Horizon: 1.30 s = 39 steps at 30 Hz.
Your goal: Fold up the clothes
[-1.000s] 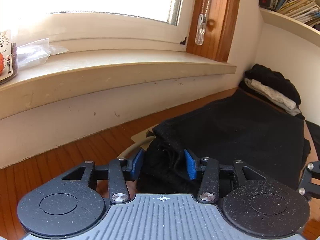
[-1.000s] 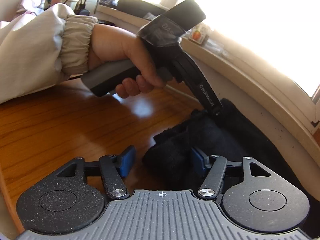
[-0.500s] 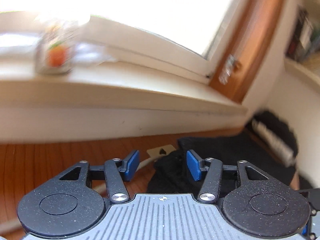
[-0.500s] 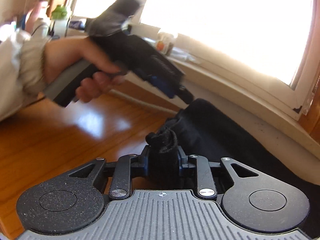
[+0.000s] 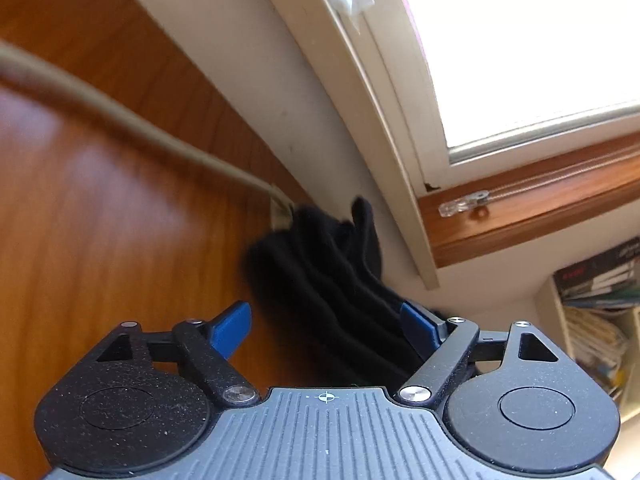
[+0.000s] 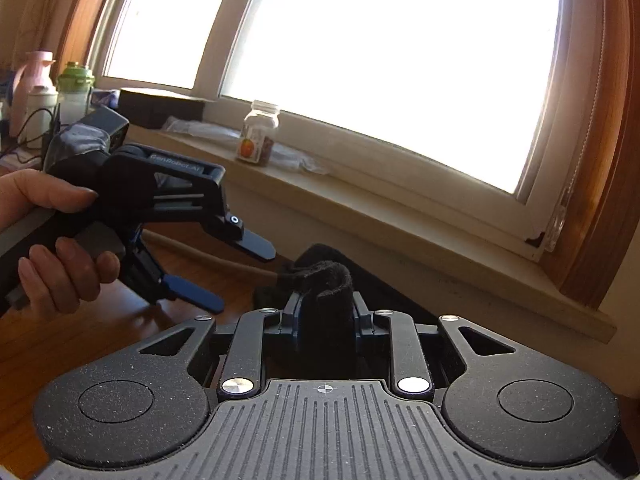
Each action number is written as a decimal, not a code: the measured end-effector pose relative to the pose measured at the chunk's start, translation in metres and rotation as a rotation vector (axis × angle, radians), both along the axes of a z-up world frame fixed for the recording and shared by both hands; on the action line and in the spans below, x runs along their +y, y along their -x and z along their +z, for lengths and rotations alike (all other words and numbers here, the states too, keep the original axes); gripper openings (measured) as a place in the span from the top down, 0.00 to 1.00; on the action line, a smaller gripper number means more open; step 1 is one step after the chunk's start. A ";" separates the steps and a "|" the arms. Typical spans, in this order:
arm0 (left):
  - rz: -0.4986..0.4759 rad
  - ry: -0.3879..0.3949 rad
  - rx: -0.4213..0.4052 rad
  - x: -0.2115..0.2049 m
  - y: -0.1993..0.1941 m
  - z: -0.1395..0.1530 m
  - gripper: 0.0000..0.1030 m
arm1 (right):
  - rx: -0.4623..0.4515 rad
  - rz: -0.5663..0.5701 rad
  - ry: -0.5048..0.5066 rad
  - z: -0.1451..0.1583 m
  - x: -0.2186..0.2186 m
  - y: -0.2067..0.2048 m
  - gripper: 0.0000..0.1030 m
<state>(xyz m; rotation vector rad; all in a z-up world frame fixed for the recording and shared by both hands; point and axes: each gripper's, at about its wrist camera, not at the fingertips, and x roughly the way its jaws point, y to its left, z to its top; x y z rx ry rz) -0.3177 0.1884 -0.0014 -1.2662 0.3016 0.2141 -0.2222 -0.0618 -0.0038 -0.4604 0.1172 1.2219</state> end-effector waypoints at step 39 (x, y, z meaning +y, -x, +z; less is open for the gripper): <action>-0.066 -0.580 0.000 -0.217 -0.275 0.171 0.59 | 0.039 -0.111 -0.179 0.106 -0.158 -0.130 0.85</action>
